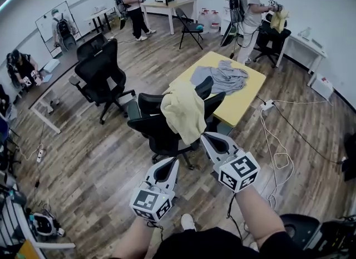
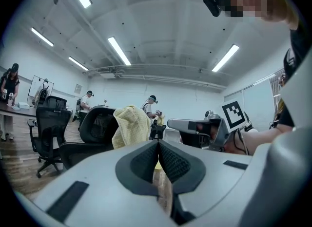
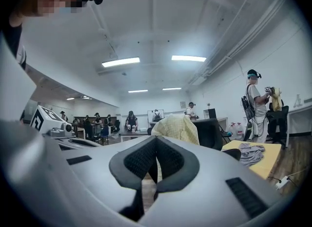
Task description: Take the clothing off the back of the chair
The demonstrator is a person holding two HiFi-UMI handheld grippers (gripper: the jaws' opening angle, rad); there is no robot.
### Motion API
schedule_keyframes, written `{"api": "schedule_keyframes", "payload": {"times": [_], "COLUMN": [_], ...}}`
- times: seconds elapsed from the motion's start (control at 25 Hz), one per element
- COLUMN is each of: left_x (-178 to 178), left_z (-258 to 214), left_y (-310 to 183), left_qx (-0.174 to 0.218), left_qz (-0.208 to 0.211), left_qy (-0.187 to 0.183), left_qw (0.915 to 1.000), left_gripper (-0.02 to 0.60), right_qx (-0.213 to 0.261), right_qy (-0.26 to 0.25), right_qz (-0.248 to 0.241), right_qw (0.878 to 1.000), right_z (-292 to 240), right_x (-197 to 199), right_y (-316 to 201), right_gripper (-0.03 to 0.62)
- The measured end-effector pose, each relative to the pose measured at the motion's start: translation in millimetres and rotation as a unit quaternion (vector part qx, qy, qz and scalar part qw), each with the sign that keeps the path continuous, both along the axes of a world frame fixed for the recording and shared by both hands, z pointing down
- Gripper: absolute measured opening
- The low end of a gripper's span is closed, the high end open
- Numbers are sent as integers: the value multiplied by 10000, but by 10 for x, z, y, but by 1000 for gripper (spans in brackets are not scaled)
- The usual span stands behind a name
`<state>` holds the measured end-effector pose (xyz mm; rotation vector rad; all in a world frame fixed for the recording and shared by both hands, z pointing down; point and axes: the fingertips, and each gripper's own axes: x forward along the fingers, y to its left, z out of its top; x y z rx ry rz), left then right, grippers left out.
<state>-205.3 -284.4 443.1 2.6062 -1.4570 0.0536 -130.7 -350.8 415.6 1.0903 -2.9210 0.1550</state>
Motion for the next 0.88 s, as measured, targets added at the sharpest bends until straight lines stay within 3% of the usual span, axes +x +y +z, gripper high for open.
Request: {"api": "schedule_keyframes", "payload": {"times": [0.44, 0.48, 0.56, 0.68, 0.88], "left_x": [-256, -264, -273, -268, -261], "left_z": [58, 64, 74, 77, 71], "left_y": [-312, -323, -341, -349, -359], "left_qx": [15, 15, 15, 7, -8], "left_qz": [293, 304, 323, 356, 352], "left_qy": [-1, 2, 14, 28, 26], "left_qw": [9996, 9995, 9995, 9994, 9994], "left_gripper": [15, 15, 15, 15, 15], "right_qx": [-21, -32, -71, -71, -44], "right_qy": [9, -12, -33, 74, 186], "right_qz": [648, 673, 709, 747, 730], "right_qw": [9979, 9977, 9975, 9972, 9971], "right_z": [91, 98, 115, 134, 133], "right_x": [-129, -127, -125, -143, -222], "right_y": [-523, -550, -591, -634, -742], "right_gripper": [18, 36, 150, 160, 266]}}
